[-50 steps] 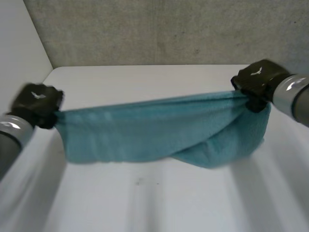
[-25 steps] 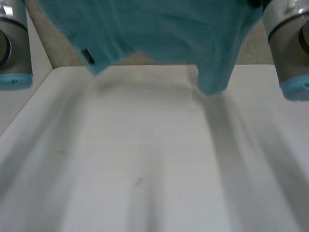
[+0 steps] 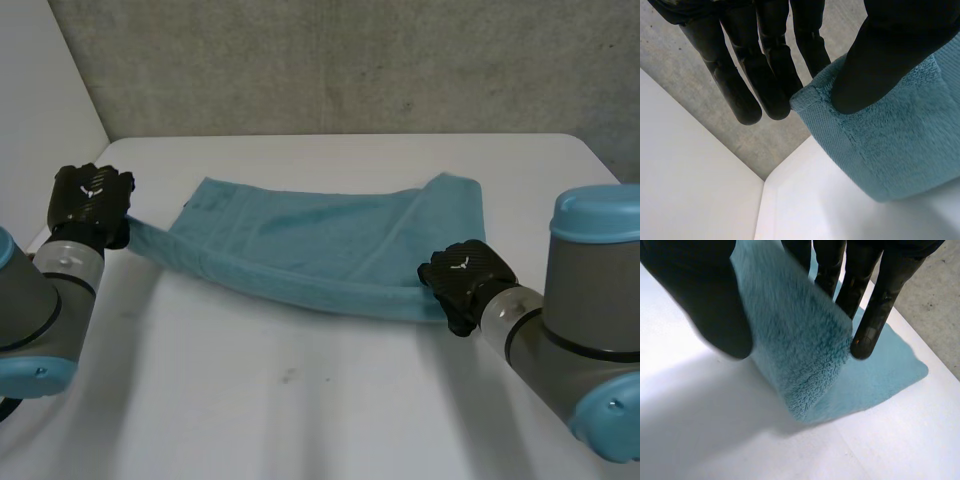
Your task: Fold the laundry
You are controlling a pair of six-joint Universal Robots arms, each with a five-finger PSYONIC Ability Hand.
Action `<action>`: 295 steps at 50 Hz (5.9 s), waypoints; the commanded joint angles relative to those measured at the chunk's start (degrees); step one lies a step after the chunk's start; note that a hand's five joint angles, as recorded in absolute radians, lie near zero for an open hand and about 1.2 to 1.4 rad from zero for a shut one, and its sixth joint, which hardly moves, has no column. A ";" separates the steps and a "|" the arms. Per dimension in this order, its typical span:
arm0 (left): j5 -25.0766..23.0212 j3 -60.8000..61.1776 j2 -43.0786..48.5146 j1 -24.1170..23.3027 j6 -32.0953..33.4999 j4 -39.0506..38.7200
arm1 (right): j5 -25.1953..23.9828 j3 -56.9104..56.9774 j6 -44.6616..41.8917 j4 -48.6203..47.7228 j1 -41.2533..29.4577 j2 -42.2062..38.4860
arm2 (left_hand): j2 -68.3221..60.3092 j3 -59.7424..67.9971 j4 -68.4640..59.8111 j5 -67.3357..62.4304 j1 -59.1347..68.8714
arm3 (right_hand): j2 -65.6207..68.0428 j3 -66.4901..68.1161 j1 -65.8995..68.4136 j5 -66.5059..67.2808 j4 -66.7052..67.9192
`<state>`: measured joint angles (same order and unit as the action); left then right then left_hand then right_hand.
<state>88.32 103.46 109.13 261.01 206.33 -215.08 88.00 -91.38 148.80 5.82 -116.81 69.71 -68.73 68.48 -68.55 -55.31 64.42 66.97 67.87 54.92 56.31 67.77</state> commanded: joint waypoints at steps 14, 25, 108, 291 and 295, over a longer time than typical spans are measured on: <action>0.01 4.56 -3.58 0.11 0.31 0.45 | -9.60 18.77 -15.38 16.68 0.97 0.35 | -11.27 11.52 -11.45 -14.69 15.58 | -56.97 -57.87 -44.92 -56.31 -57.77; -0.08 5.96 -4.37 0.37 0.48 1.07 | -16.11 30.74 -24.17 16.42 0.09 -12.85 | -11.27 11.52 -11.45 -14.69 15.58 | -56.97 -57.87 -44.92 -56.31 -57.77; -2.01 11.24 -6.74 1.78 0.74 5.81 | -14.62 44.71 -29.97 13.43 -2.99 -35.35 | -11.27 11.52 -11.45 -14.69 15.58 | -34.51 -35.42 -22.46 -33.85 -35.31; -1.92 12.73 -30.27 6.86 0.39 31.20 | -5.91 -11.63 -26.37 16.50 33.13 24.76 | -11.27 11.52 -11.45 -14.69 15.58 | 13.03 12.13 25.08 13.69 12.23; -2.10 13.52 -35.03 8.54 0.48 33.32 | -7.23 -11.71 -26.98 17.38 36.03 30.21 | -11.27 11.52 -11.45 -14.69 15.58 | 13.03 12.13 25.08 13.69 12.23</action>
<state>86.61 115.87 82.59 266.51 206.85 -185.36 82.18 -103.58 121.74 22.46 -85.57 92.29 -68.82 68.48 -68.56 -55.30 64.42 67.13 67.73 53.62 55.70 68.30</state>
